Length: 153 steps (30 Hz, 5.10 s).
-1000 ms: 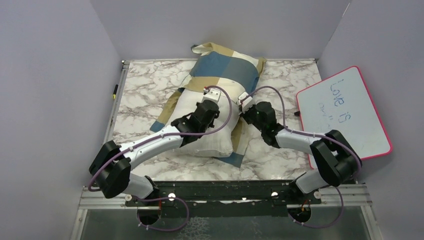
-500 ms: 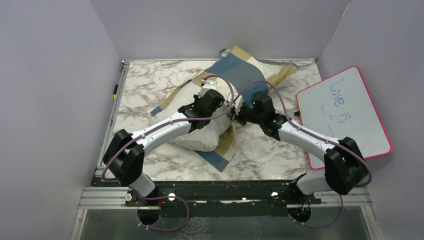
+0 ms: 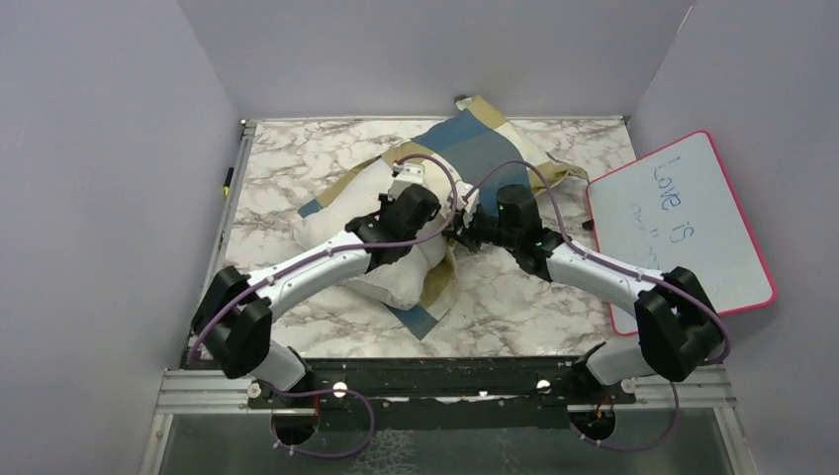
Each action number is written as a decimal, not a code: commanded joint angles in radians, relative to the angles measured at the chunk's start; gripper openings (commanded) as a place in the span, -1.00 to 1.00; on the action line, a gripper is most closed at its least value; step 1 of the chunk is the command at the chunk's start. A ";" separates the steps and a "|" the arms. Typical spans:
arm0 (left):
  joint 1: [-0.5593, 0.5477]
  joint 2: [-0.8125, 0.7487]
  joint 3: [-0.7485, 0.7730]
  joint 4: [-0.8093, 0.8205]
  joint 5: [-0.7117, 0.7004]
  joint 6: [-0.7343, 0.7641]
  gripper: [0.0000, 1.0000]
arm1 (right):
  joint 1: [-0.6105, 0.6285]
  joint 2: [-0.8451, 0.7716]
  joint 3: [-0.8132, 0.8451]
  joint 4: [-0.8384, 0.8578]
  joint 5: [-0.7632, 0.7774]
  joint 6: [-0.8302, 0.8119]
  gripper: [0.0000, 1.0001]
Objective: Put the pillow into the pillowcase
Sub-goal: Stuff the pillow into the pillowcase.
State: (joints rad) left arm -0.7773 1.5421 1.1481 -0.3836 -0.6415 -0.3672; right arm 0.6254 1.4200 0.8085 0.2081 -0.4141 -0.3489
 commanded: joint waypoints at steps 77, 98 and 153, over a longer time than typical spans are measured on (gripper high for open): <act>0.423 0.029 -0.039 0.476 0.958 1.674 0.31 | -0.062 -0.165 -0.117 0.051 0.074 0.983 0.29; 0.324 -0.060 -0.148 0.579 0.950 1.605 -1.00 | -0.029 0.023 -0.172 0.362 0.016 1.338 0.34; 0.193 -0.167 -0.299 0.463 0.655 0.214 0.02 | -0.371 0.169 -0.030 0.286 0.422 1.170 -0.99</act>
State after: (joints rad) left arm -0.6052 1.4876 0.9550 0.1596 0.0719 0.0486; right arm 0.2539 1.5913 0.8181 0.4709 0.0109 0.8383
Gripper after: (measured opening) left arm 0.414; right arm 0.026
